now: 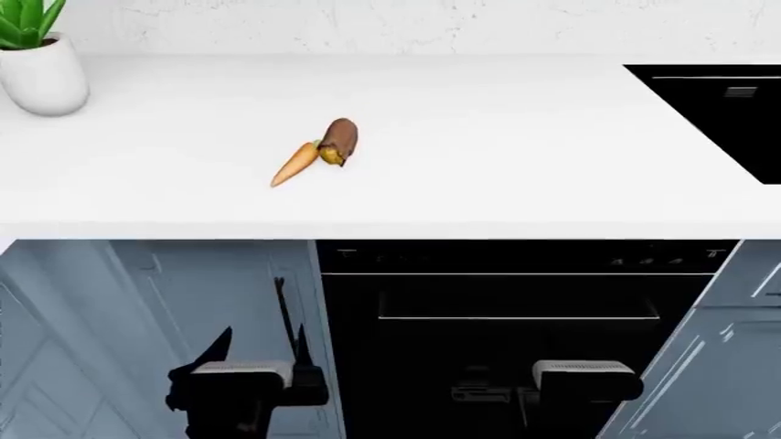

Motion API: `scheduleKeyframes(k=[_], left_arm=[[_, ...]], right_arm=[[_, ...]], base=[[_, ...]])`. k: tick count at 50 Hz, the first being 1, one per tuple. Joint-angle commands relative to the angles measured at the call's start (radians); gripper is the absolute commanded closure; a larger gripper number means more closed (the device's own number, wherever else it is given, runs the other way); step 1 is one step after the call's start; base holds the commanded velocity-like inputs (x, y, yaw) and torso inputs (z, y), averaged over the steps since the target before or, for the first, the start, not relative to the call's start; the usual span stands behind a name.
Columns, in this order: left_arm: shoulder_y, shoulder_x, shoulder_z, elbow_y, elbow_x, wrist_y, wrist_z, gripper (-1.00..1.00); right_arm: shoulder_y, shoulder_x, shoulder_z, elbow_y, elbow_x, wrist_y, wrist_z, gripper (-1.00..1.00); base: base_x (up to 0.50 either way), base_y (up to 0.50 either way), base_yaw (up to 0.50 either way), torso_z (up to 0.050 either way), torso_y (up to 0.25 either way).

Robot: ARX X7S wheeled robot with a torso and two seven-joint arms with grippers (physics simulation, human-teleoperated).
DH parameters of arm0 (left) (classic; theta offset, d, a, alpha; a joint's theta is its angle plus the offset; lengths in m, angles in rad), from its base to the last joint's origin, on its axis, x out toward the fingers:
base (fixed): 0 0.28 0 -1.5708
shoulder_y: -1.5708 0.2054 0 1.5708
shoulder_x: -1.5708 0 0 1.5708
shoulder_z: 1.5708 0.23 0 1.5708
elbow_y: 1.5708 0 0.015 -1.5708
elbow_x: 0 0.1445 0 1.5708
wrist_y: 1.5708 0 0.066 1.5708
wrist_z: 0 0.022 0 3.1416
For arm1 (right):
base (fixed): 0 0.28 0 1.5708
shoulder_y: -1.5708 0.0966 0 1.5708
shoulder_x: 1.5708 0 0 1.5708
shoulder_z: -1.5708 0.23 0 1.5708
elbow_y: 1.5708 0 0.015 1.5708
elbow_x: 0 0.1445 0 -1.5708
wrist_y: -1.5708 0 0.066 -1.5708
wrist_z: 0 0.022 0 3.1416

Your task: Pick the sweet potato, carrot from the counter and place them in the cabinet. Then close the cabinet.

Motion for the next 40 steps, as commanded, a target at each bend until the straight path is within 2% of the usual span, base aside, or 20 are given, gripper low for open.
scheduleKeyframes(k=[1, 8, 12, 19, 29, 40], left_arm=[[0.008, -0.02, 0.011, 0.019, -0.059, 0.012, 0.004, -1.0], [0.008, -0.037, 0.027, 0.037, -0.056, 0.006, -0.002, -1.0], [-0.008, -0.061, 0.035, 0.103, -0.043, -0.048, -0.016, -1.0], [-0.092, -0.107, 0.019, 0.298, -0.085, -0.269, -0.041, -1.0], [-0.264, -0.165, 0.007, 0.552, -0.181, -0.627, -0.062, -1.0], [-0.519, -0.172, -0.062, 0.727, -0.335, -1.0, -0.112, -1.0]], right_arm=[[0.002, 0.019, -0.02, -0.011, 0.02, 0.01, 0.02, -1.0], [0.002, 0.028, -0.031, -0.03, 0.026, 0.02, 0.031, -1.0], [0.007, 0.037, -0.039, -0.108, 0.033, 0.075, 0.037, -1.0], [0.076, 0.05, -0.063, -0.264, 0.046, 0.259, 0.054, -1.0], [0.276, 0.06, -0.085, -0.504, 0.074, 0.63, 0.099, -1.0], [0.517, 0.058, -0.07, -0.644, 0.116, 0.983, 0.131, -1.0]], base=[[0.0, 0.0, 0.0, 0.05, 0.076], [0.0, 0.0, 0.0, 0.05, 0.074], [0.0, 0.0, 0.0, 0.05, 0.074], [0.0, 0.0, 0.0, 0.05, 0.074], [0.0, 0.0, 0.0, 0.05, 0.074], [0.0, 0.0, 0.0, 0.05, 0.074]])
